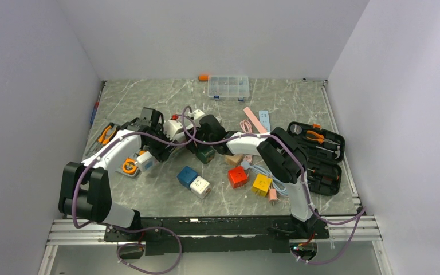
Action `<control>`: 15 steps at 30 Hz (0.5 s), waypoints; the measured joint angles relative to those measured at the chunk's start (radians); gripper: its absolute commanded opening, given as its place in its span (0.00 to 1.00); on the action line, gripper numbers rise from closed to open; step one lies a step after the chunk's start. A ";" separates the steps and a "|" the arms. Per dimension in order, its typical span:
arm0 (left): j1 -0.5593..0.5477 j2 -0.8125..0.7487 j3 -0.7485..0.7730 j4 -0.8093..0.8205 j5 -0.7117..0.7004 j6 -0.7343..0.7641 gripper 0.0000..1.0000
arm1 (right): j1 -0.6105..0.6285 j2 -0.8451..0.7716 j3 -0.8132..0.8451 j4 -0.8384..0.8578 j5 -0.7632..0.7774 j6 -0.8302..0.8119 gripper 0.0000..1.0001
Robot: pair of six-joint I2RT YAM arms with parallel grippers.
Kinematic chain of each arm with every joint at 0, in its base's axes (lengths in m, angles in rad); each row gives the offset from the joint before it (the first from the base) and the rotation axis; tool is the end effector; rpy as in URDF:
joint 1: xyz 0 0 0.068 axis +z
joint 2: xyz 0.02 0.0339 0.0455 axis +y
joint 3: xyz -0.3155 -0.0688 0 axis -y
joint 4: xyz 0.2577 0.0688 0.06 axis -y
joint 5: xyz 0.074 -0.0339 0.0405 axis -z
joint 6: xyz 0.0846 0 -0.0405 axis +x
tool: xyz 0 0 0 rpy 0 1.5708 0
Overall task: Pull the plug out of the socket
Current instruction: Remove the plug from the socket.
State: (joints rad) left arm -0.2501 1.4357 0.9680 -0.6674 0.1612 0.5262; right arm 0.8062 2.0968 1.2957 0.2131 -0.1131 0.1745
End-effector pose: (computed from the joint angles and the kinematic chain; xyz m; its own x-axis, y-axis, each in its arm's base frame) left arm 0.2883 -0.0877 0.2207 -0.6039 0.6659 -0.4380 0.7092 0.6998 0.0861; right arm 0.3616 0.3908 0.1554 -0.5139 -0.2866 -0.8085 -0.7035 0.6801 0.2061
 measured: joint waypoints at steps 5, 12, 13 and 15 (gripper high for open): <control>0.000 0.019 0.016 0.013 0.036 -0.019 0.99 | -0.001 -0.006 -0.013 0.015 -0.003 0.016 0.07; 0.000 0.139 0.101 0.032 0.096 -0.033 1.00 | -0.002 -0.019 -0.031 0.014 -0.017 0.025 0.06; 0.000 0.156 0.116 0.035 0.104 -0.034 0.99 | -0.002 -0.019 -0.031 0.014 -0.019 0.025 0.06; -0.001 0.183 0.142 0.040 0.116 -0.034 0.99 | -0.002 -0.019 -0.031 0.014 -0.021 0.029 0.06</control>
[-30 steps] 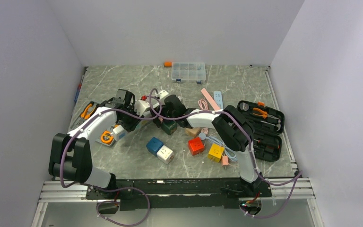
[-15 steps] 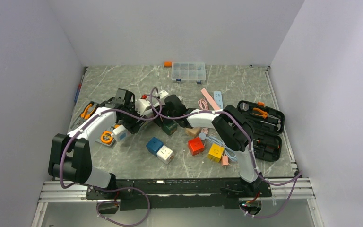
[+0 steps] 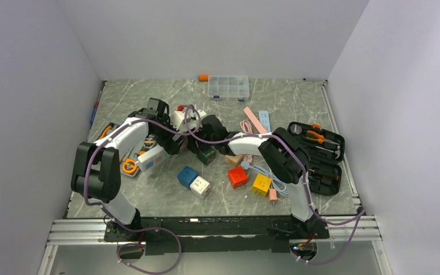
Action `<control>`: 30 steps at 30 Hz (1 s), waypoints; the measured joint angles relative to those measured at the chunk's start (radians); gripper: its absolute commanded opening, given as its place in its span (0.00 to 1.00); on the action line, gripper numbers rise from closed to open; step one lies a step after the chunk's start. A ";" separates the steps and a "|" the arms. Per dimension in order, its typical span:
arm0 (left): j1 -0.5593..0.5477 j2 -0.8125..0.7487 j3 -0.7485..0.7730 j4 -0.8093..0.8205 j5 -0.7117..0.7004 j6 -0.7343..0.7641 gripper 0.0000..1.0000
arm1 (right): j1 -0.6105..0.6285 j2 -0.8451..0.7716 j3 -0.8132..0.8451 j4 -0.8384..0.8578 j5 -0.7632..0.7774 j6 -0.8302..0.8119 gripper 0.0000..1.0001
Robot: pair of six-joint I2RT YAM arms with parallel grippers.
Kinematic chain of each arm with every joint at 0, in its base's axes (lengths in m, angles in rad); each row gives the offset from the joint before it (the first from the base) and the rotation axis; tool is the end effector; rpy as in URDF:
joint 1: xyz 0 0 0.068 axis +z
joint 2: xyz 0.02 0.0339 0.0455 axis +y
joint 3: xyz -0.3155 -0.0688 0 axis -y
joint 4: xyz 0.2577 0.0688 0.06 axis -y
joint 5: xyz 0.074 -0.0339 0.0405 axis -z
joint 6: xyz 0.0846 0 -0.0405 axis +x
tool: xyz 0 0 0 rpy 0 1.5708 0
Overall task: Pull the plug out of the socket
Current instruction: Remove the plug from the socket.
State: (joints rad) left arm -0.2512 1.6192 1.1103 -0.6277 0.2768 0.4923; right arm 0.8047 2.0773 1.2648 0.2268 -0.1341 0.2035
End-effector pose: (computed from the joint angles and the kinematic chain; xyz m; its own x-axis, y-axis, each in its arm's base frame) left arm 0.3380 -0.1106 0.2145 -0.6087 0.6256 -0.4879 0.7242 0.6893 -0.0196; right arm 0.3561 0.3864 0.1563 -0.5353 -0.2675 -0.8012 -0.6976 0.6748 0.2408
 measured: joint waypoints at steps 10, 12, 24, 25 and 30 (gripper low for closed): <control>-0.014 0.048 0.041 0.015 0.027 -0.007 0.64 | -0.006 -0.004 0.000 -0.008 0.001 0.050 0.06; -0.017 0.048 0.038 0.024 0.025 -0.010 0.55 | -0.006 -0.006 0.000 -0.009 0.001 0.058 0.06; -0.026 0.004 -0.025 0.117 0.112 -0.072 0.85 | 0.005 -0.023 -0.017 -0.010 -0.020 0.088 0.06; -0.026 0.000 -0.027 0.118 0.123 -0.077 0.87 | 0.007 -0.024 -0.019 -0.010 -0.026 0.093 0.06; -0.026 -0.032 -0.055 0.133 0.162 -0.105 0.87 | 0.016 -0.043 -0.037 -0.010 -0.044 0.100 0.06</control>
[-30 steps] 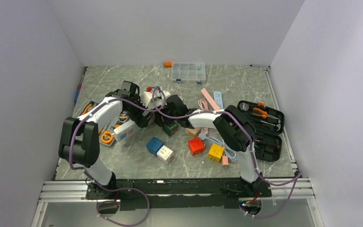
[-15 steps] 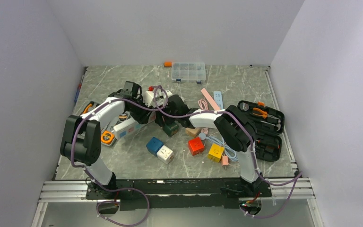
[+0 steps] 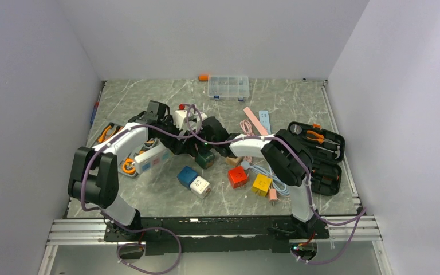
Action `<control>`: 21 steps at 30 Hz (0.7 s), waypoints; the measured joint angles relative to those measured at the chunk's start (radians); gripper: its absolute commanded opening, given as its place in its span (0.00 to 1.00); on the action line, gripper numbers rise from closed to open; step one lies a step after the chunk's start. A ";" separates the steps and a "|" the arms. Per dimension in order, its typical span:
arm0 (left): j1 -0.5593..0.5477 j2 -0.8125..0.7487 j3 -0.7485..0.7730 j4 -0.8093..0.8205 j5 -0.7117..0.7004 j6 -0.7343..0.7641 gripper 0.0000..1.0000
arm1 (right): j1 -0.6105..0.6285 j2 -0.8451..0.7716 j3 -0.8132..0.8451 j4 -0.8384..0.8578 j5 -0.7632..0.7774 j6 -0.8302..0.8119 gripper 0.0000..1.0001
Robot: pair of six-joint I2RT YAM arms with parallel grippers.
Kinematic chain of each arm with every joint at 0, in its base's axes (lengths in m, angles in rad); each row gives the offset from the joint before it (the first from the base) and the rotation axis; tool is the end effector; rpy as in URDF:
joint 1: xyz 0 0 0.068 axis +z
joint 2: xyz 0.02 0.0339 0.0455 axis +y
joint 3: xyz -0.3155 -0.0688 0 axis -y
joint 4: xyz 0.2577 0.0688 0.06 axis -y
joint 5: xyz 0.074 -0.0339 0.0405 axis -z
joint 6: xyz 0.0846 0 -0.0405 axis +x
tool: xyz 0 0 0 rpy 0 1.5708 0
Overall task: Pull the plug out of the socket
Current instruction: Remove the plug from the socket.
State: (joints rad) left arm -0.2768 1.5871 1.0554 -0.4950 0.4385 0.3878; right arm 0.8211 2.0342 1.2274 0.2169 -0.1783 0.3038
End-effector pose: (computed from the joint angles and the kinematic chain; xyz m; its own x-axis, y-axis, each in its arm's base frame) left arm 0.3323 -0.1317 0.2212 -0.5884 0.5231 -0.6166 0.7360 0.6622 -0.1405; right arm 0.3388 0.3859 0.1637 -0.6072 -0.2202 -0.7634 -0.6697 0.6588 0.3427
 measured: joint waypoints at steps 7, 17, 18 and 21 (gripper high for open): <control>0.000 -0.013 -0.012 0.014 0.001 -0.005 0.62 | 0.004 -0.005 -0.001 -0.003 -0.007 0.004 0.06; 0.009 -0.047 -0.060 0.056 -0.055 0.017 0.86 | 0.005 -0.006 -0.011 -0.010 -0.006 -0.014 0.04; 0.013 -0.055 -0.060 0.050 -0.055 0.016 0.98 | 0.005 -0.006 -0.011 -0.008 -0.006 -0.012 0.04; 0.030 -0.095 -0.060 0.032 -0.053 0.016 1.00 | 0.004 -0.006 -0.011 -0.007 -0.007 -0.009 0.04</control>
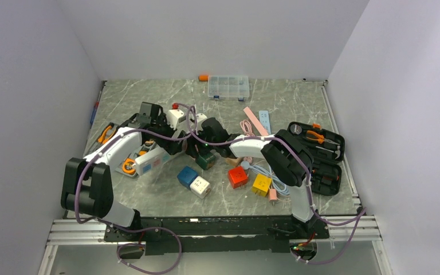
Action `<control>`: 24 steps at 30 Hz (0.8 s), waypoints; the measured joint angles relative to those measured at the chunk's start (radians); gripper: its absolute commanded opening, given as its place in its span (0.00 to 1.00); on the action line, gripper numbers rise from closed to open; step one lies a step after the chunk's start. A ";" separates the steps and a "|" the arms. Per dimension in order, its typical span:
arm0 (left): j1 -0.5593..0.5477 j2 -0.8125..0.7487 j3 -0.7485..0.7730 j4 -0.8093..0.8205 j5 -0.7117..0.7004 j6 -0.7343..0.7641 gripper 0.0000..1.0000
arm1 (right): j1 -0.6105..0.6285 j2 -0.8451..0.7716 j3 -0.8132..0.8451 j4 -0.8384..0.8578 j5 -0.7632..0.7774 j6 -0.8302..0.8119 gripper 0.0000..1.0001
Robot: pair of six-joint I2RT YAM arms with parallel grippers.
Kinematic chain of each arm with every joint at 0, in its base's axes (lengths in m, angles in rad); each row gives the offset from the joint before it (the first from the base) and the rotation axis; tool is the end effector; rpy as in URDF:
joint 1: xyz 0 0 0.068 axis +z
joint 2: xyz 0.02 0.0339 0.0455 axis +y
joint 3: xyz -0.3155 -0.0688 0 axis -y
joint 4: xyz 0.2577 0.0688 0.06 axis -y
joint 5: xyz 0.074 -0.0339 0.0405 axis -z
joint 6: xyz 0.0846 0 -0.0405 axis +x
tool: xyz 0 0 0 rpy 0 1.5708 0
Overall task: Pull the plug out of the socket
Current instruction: Remove the plug from the socket.
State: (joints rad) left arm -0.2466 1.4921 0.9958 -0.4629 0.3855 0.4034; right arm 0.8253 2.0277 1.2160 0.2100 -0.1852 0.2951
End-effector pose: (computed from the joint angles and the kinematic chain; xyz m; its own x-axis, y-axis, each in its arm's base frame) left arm 0.3199 -0.1133 0.2333 -0.5593 0.5159 -0.6489 0.7123 0.6995 -0.0578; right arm 0.3343 0.3850 0.1620 -0.6074 -0.2365 -0.7584 -0.6778 0.6522 0.3395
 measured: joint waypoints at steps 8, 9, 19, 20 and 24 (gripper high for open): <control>0.016 -0.029 0.000 -0.043 -0.005 0.012 0.97 | -0.006 0.000 0.000 0.001 -0.007 0.003 0.03; 0.016 -0.025 0.000 -0.043 -0.005 0.013 0.95 | -0.006 0.000 0.000 0.001 -0.008 0.004 0.03; 0.016 0.053 0.020 -0.045 0.009 0.012 0.82 | -0.006 -0.001 0.000 -0.003 -0.009 0.000 0.03; 0.015 0.064 0.028 -0.045 0.009 0.011 0.81 | -0.006 -0.001 0.000 -0.003 -0.010 -0.001 0.03; 0.011 0.098 0.051 -0.040 0.008 0.011 0.71 | -0.006 -0.002 0.000 -0.006 -0.010 -0.004 0.03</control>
State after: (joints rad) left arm -0.2352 1.5906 1.0466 -0.5026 0.3935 0.4145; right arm 0.8188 2.0262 1.2160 0.2039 -0.1947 0.2913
